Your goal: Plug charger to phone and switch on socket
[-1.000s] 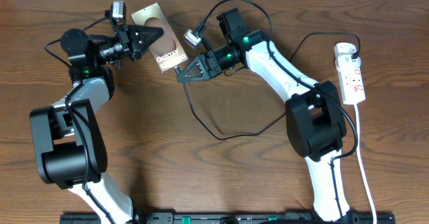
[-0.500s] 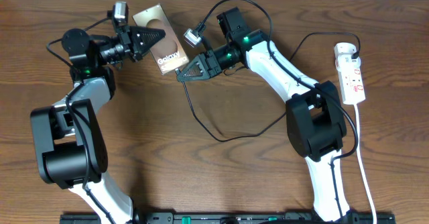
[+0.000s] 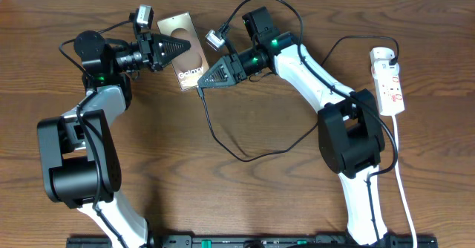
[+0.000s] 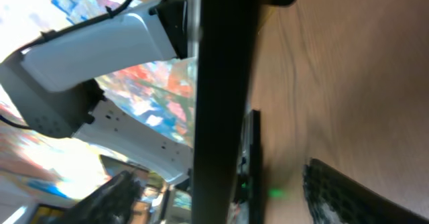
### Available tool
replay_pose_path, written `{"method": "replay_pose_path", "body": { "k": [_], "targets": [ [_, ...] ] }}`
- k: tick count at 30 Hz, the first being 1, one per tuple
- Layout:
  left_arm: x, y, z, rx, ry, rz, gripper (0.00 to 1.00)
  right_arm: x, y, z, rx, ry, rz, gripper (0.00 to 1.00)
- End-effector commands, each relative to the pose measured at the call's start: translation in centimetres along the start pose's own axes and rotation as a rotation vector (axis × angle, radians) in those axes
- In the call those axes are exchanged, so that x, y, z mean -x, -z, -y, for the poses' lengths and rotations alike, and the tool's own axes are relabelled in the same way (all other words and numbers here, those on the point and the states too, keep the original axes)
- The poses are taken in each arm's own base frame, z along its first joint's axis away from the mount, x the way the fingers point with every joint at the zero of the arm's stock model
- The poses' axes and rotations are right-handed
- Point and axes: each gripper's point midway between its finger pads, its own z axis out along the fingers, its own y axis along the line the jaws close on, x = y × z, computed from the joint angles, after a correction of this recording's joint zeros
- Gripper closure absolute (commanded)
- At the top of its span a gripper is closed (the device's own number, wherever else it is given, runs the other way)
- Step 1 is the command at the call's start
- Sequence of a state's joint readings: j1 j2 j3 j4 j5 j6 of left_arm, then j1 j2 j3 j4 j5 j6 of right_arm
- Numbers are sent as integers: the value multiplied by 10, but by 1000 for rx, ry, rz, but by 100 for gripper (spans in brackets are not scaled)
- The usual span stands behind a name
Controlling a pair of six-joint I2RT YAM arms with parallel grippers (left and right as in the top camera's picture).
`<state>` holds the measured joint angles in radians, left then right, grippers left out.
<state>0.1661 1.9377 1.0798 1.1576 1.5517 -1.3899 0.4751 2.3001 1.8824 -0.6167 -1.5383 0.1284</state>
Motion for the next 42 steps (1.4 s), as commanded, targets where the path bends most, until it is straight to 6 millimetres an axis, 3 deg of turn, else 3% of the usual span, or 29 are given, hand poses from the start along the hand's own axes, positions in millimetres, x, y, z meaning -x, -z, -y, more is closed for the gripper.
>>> {"method": "replay_pose_path", "body": {
  "k": [1, 17, 42],
  "targets": [
    [0, 0, 8, -4, -45, -17, 93, 4, 2, -7, 16, 32, 1, 3],
    [2, 4, 8, -1, -68, -7, 93, 4, 3, -7, 15, 30, 3, 1],
    [38, 80, -25, 89, 53, 238, 93, 4, 4, -7, 14, 30, 5, 1]
  ]
}}
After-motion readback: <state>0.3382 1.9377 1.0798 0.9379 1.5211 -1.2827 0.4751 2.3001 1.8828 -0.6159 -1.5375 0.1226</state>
